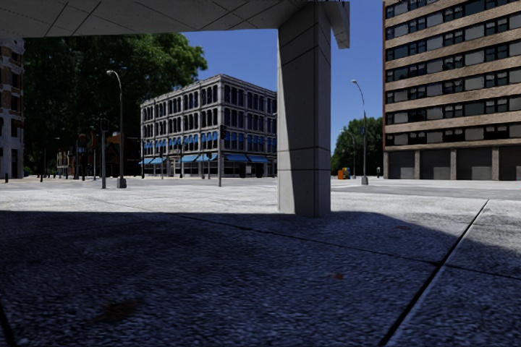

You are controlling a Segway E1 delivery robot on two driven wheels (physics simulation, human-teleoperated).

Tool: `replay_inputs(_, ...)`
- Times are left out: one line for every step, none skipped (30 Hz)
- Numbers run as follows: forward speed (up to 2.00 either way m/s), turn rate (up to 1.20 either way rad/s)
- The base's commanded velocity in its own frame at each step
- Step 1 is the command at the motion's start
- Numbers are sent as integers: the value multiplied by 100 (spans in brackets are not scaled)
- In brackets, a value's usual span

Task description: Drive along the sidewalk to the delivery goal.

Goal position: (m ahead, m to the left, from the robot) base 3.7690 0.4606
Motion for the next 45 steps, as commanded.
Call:
replay_inputs(112, 44)
replay_inputs(112, 44)
replay_inputs(112, 44)
replay_inputs(112, 44)
replay_inputs(112, 44)
replay_inputs(112, 44)
replay_inputs(112, 44)
replay_inputs(115, 44)
replay_inputs(115, 44)
replay_inputs(116, 44)
replay_inputs(116, 44)
replay_inputs(116, 44)
replay_inputs(116, 44)
replay_inputs(116, 44)
replay_inputs(116, 44)
replay_inputs(116, 44)
replay_inputs(117, 44)
replay_inputs(117, 44)
replay_inputs(117, 44)
replay_inputs(117, 44)
replay_inputs(117, 44)
replay_inputs(117, 44)
replay_inputs(118, 44)
replay_inputs(122, 44)
replay_inputs(122, 44)
replay_inputs(127, 44)
replay_inputs(128, 44)
replay_inputs(128, 44)
replay_inputs(128, 44)
replay_inputs(128, 44)
replay_inputs(128, 44)
replay_inputs(128, 44)
replay_inputs(128, 44)
replay_inputs(128, 44)
replay_inputs(128, 0)
replay_inputs(128, 0)
replay_inputs(128, 0)
replay_inputs(128, 0)
replay_inputs(128, 0)
replay_inputs(128, 0)
replay_inputs(128, 0)
replay_inputs(128, 0)
replay_inputs(128, 0)
replay_inputs(128, 0)
replay_inputs(128, 0)
